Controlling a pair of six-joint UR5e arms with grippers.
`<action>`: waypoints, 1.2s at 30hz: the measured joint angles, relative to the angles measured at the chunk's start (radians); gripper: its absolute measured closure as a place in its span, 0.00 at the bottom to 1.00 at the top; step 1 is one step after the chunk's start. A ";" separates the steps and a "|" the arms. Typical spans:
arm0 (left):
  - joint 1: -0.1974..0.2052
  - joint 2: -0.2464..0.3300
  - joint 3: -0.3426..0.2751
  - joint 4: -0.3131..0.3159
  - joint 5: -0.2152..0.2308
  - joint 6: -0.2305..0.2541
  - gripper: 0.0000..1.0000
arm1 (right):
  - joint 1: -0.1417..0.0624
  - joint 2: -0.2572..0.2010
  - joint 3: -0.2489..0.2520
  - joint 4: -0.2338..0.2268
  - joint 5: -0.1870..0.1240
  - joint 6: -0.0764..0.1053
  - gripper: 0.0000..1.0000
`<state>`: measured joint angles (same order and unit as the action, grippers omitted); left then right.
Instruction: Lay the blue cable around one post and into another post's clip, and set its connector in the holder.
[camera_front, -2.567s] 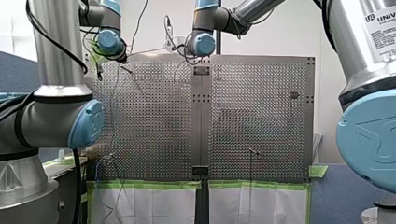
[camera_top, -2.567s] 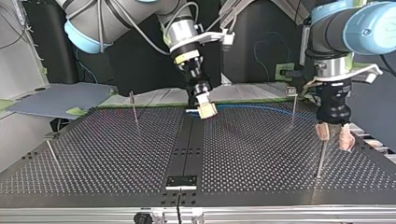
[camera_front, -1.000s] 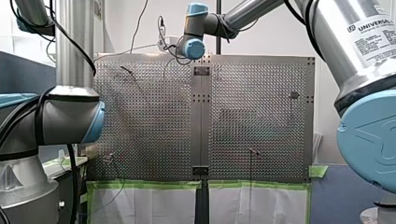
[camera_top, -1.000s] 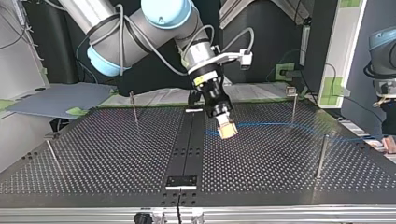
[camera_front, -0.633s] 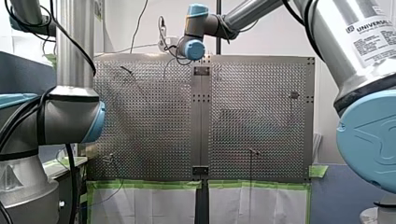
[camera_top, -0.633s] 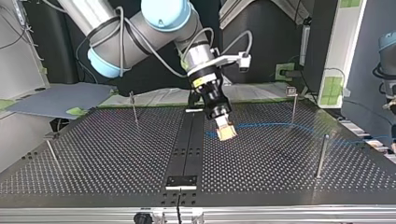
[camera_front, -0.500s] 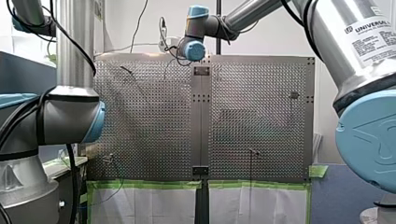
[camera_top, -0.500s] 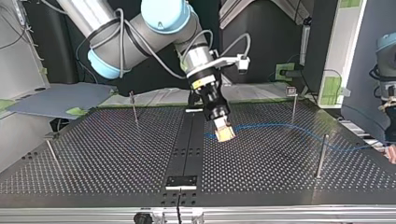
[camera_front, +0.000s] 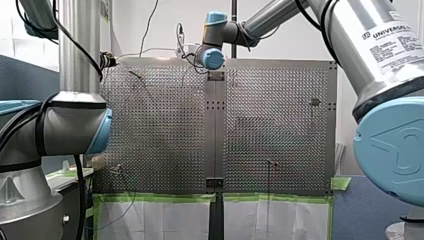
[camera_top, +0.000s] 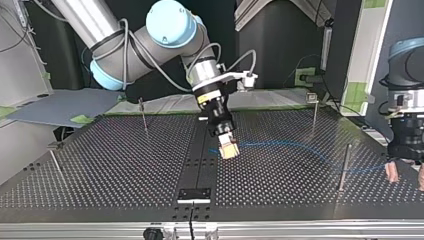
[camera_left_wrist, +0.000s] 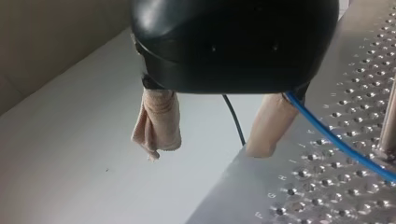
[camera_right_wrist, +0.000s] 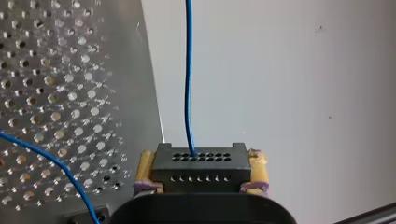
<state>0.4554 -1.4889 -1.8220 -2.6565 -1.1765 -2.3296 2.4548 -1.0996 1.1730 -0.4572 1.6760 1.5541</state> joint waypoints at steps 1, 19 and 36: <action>-0.004 -0.006 0.000 0.005 -0.005 -0.002 0.00 | -0.002 0.003 0.000 -0.001 -0.001 0.000 1.00; -0.067 -0.088 0.000 0.082 -0.099 -0.022 0.00 | -0.013 0.069 0.000 -0.025 -0.018 0.001 1.00; -0.192 -0.166 -0.002 0.114 -0.233 -0.044 0.00 | -0.031 0.081 0.000 0.039 -0.003 0.000 1.00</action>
<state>0.2630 -1.6553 -1.8239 -2.5426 -1.4096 -2.3737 2.4242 -1.0182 1.1731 -0.4187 1.6729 1.5539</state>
